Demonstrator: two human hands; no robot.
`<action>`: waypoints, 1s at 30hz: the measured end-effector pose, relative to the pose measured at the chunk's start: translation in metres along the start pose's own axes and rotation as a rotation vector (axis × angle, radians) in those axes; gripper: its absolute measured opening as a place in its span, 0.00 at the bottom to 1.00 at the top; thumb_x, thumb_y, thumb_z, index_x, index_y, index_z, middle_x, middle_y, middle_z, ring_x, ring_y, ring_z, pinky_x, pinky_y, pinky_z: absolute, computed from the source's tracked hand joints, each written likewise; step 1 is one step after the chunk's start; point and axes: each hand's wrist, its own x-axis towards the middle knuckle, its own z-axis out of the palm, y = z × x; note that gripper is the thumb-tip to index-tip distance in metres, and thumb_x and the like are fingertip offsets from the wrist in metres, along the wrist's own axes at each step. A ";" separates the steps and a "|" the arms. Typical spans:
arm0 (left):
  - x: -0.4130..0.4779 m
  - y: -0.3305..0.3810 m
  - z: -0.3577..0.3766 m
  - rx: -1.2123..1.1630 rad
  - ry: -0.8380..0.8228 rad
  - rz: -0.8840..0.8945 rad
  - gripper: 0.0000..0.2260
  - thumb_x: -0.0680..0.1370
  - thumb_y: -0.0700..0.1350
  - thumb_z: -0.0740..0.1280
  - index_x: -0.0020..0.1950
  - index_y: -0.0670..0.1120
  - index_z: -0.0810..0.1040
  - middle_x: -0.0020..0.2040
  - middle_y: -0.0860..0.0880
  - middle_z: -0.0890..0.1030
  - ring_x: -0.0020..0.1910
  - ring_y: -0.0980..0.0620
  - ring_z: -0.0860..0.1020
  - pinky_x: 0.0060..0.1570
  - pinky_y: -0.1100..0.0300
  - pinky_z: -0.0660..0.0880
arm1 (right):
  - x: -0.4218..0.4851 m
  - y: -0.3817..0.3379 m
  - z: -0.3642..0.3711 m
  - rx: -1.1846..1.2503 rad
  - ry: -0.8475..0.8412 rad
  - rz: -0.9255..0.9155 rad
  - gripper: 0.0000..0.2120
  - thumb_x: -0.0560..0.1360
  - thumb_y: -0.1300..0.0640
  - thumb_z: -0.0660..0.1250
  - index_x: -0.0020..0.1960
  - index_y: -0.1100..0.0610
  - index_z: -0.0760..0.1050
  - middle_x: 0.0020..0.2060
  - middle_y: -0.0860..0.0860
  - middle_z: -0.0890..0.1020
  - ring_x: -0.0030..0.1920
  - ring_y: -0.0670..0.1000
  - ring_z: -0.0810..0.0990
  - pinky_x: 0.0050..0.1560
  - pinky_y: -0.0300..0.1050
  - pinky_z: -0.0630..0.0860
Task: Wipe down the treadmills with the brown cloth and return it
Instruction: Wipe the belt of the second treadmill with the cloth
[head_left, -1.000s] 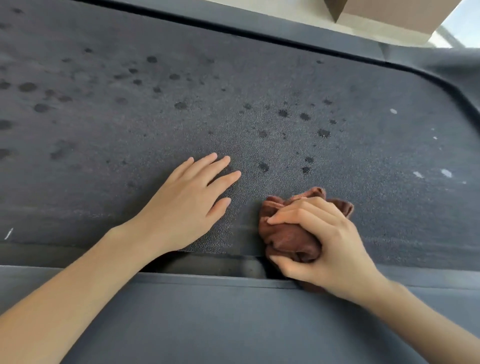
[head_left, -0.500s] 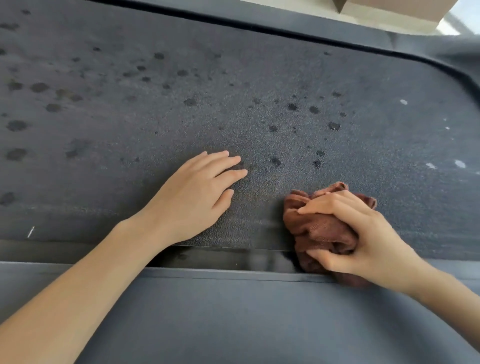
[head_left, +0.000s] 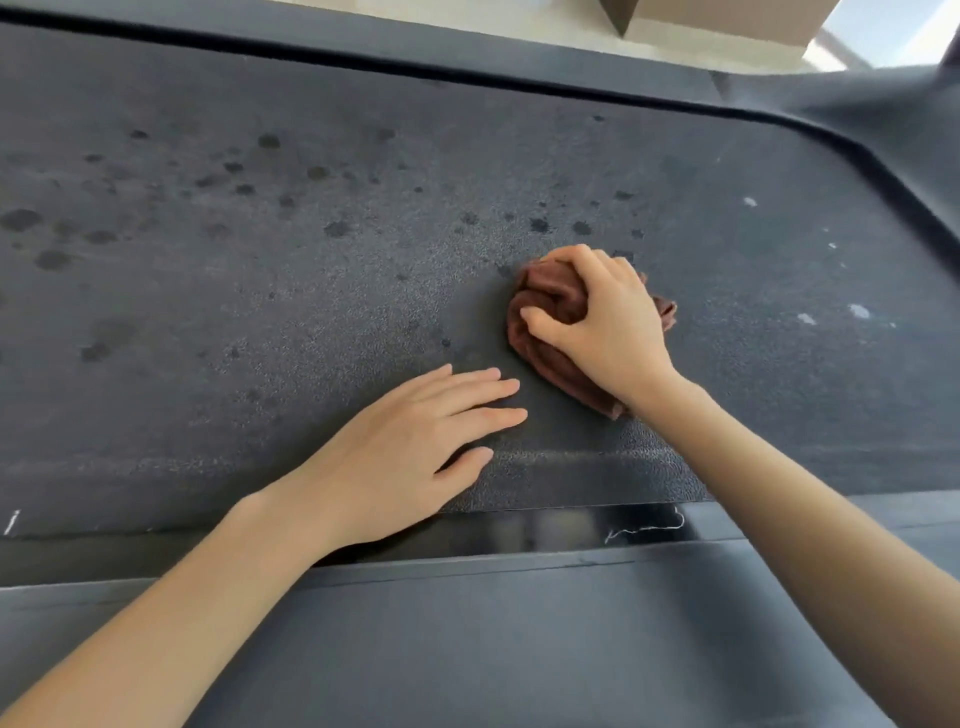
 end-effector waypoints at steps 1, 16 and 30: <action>0.000 0.000 0.001 0.008 -0.006 -0.001 0.18 0.80 0.46 0.60 0.70 0.53 0.68 0.73 0.57 0.63 0.73 0.61 0.56 0.73 0.64 0.45 | -0.013 0.000 -0.004 0.001 -0.005 -0.007 0.19 0.70 0.47 0.70 0.57 0.53 0.74 0.52 0.49 0.78 0.54 0.53 0.72 0.57 0.48 0.67; 0.001 0.005 0.002 0.033 0.003 -0.027 0.18 0.80 0.45 0.60 0.70 0.54 0.69 0.72 0.60 0.63 0.73 0.63 0.56 0.73 0.63 0.46 | 0.005 0.034 -0.018 -0.170 0.036 0.098 0.21 0.70 0.43 0.67 0.57 0.53 0.72 0.52 0.51 0.77 0.57 0.57 0.71 0.56 0.53 0.68; 0.065 0.040 0.024 0.339 -0.115 -0.111 0.28 0.80 0.60 0.46 0.77 0.50 0.47 0.78 0.52 0.45 0.76 0.54 0.41 0.73 0.54 0.39 | -0.116 0.085 -0.089 -0.216 -0.030 0.028 0.22 0.68 0.41 0.62 0.57 0.51 0.74 0.50 0.48 0.78 0.51 0.55 0.74 0.53 0.52 0.71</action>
